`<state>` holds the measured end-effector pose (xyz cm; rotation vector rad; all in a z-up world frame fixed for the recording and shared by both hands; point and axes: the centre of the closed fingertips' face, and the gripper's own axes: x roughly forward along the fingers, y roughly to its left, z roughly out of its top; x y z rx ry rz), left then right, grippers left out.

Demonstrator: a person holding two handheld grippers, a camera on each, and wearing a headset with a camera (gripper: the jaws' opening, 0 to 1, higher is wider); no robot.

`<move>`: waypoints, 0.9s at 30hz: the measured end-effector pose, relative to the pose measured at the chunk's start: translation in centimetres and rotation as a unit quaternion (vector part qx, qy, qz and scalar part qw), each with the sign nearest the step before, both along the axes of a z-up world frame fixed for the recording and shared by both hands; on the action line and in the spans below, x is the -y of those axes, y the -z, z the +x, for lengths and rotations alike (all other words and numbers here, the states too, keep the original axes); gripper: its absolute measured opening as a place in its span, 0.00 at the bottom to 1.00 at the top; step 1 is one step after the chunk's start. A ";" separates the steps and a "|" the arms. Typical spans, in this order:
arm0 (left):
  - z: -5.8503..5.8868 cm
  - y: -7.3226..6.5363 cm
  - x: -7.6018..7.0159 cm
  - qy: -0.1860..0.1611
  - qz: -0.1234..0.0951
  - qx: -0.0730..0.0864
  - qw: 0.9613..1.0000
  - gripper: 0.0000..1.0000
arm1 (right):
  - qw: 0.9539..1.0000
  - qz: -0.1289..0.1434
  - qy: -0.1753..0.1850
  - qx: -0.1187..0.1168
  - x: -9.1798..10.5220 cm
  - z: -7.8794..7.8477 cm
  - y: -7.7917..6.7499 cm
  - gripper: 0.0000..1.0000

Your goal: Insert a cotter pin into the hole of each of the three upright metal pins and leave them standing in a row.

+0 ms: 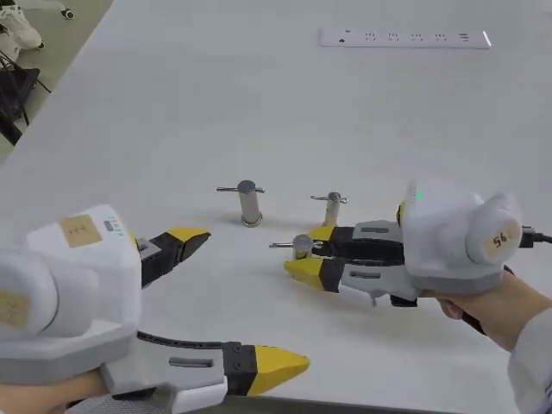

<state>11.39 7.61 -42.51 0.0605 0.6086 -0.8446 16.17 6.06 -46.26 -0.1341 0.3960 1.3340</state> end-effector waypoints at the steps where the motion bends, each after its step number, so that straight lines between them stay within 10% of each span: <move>1: 0.0 0.0 0.0 0.000 0.001 0.000 1.000 0.99 | 1.000 -0.001 0.001 0.002 0.0 0.1 0.0 0.09; 14: 0.2 0.0 -0.6 -0.012 0.006 -0.005 1.000 0.99 | 1.000 0.008 -0.015 0.009 0.7 -1.1 -2.0 0.08; 27: 0.6 -0.8 -1.0 -0.033 -0.020 -0.011 0.999 0.99 | 0.999 -0.010 0.032 0.039 7.3 1.6 -5.0 0.08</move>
